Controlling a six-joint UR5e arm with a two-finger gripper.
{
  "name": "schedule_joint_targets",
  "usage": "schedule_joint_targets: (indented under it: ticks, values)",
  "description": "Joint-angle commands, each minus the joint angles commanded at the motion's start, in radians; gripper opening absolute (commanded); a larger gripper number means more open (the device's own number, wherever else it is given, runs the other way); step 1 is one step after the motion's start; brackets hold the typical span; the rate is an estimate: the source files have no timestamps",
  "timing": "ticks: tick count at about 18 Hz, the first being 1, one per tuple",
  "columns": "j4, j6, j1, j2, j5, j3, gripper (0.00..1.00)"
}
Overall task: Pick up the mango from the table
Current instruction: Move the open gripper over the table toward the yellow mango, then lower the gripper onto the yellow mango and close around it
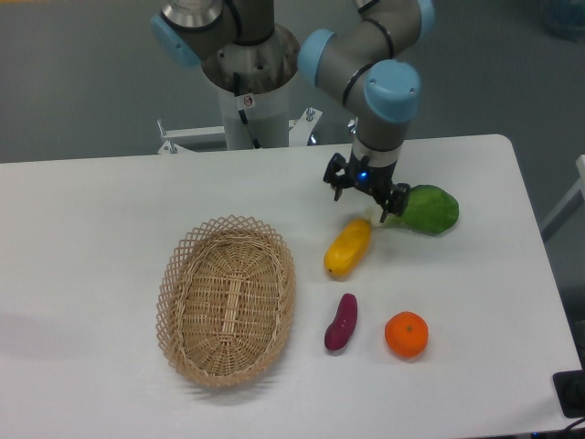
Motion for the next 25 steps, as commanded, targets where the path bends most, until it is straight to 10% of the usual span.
schedule_joint_targets:
  ticks: [10,25]
  values:
    - [0.123,-0.002,-0.075,-0.083,0.005,0.015,1.0]
    - [0.126,-0.002,-0.092,-0.134,0.017,0.023,1.0]
